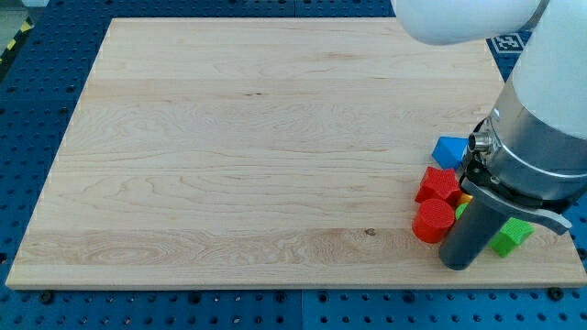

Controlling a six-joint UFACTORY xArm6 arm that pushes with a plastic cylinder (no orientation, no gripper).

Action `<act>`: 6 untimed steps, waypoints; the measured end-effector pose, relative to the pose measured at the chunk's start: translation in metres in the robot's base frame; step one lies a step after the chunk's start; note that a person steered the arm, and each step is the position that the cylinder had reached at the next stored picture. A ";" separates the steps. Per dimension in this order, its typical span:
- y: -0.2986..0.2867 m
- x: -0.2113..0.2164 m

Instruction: Separate red circle from green circle

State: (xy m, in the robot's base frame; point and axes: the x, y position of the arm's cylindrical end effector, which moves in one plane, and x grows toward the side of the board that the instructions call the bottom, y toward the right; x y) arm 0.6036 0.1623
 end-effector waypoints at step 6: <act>-0.044 -0.036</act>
